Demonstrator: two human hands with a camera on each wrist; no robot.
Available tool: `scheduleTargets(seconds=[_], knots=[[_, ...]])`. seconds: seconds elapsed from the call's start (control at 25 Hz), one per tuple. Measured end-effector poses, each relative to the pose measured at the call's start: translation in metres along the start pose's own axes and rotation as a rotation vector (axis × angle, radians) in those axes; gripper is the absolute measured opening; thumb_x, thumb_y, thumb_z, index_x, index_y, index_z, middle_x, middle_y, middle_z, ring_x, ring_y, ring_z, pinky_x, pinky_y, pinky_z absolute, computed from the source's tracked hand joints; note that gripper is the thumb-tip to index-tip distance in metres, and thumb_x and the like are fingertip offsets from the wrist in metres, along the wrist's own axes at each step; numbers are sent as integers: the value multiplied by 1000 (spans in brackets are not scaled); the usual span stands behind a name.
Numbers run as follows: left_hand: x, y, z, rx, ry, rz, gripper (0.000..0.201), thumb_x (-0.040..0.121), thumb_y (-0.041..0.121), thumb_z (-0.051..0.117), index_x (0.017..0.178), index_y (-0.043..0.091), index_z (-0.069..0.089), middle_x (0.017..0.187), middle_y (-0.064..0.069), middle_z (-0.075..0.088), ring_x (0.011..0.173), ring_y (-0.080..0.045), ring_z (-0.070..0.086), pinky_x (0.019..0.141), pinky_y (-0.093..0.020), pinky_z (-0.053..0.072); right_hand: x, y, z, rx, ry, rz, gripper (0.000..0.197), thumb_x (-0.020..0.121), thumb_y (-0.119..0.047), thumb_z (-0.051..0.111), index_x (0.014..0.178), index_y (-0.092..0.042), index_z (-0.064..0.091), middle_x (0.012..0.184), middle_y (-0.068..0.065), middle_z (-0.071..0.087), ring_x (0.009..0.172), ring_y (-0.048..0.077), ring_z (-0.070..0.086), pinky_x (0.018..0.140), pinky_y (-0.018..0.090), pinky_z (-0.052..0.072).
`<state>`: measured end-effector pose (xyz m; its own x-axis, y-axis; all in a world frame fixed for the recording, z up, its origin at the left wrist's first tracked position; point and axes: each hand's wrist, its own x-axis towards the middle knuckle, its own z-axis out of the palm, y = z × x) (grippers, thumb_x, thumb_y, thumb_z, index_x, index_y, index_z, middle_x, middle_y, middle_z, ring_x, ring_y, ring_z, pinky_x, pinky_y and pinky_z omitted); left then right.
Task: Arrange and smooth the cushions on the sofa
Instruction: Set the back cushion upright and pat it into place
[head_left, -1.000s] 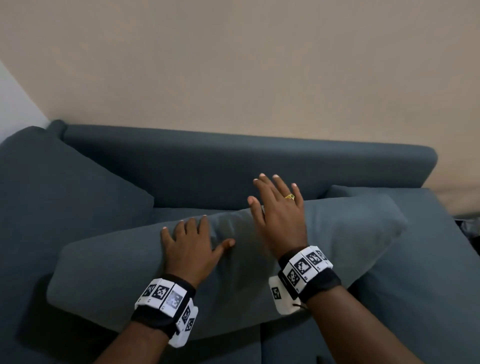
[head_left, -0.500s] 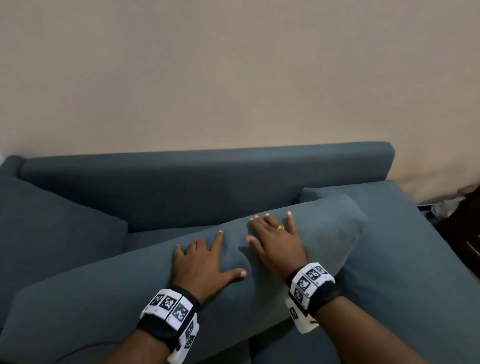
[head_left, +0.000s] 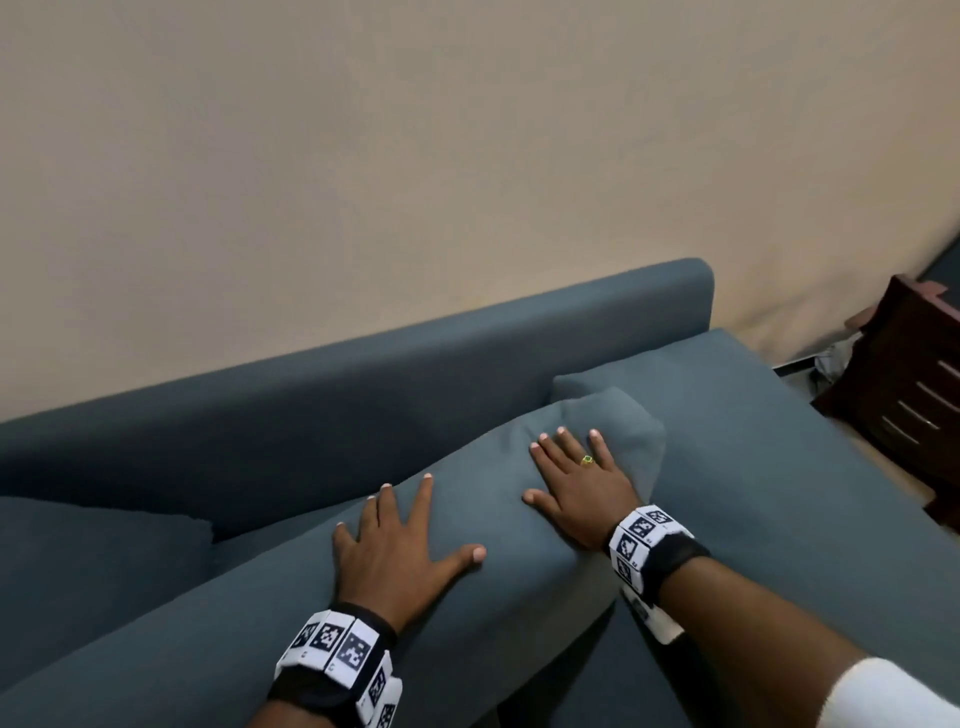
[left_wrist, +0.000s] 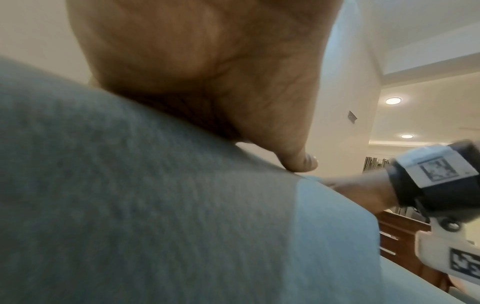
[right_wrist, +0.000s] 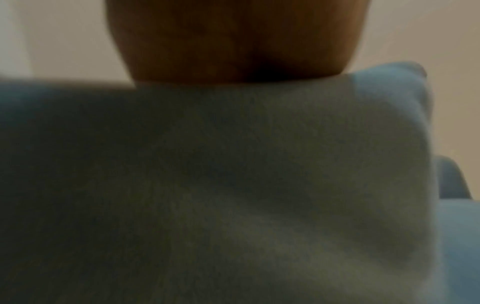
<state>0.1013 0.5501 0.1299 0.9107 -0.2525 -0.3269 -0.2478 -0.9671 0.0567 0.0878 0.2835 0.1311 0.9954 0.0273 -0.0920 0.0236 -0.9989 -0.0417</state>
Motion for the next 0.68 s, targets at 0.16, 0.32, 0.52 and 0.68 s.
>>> scheduleTargets(seconds=[0.16, 0.32, 0.52, 0.68], knots=[[0, 6, 2, 1, 57, -46, 103, 69, 100, 11, 156, 46, 0, 164, -8, 21, 150, -28, 22, 117, -59, 20, 6, 40, -29, 173, 146, 184, 79, 97, -72, 4, 156, -29, 34, 167, -4, 25, 156, 17, 13, 124, 54, 7], [3, 20, 2, -47, 72, 1, 107, 62, 102, 4, 146, 41, 26, 167, 1, 14, 152, -25, 18, 120, -61, 15, 0, 72, 3, 86, -36, 92, 106, 74, -81, -29, 160, -37, 16, 170, -8, 9, 155, 12, -6, 123, 55, -2], [4, 23, 11, -37, 156, -3, 116, 60, 102, -7, 147, 33, 28, 161, 4, 29, 149, -25, 25, 121, -58, 14, 12, 102, -39, 273, 138, 218, 76, 95, -73, 8, 157, -36, 28, 169, -8, 10, 156, 15, -1, 122, 47, 13], [-7, 17, 19, -8, 134, 70, 114, 64, 98, -13, 159, 38, 4, 168, 7, 15, 155, -21, 13, 124, -50, 13, 9, 116, -18, 264, 0, 141, 113, 70, -92, -19, 160, -36, 19, 170, -7, 7, 157, 14, 0, 123, 52, 18]])
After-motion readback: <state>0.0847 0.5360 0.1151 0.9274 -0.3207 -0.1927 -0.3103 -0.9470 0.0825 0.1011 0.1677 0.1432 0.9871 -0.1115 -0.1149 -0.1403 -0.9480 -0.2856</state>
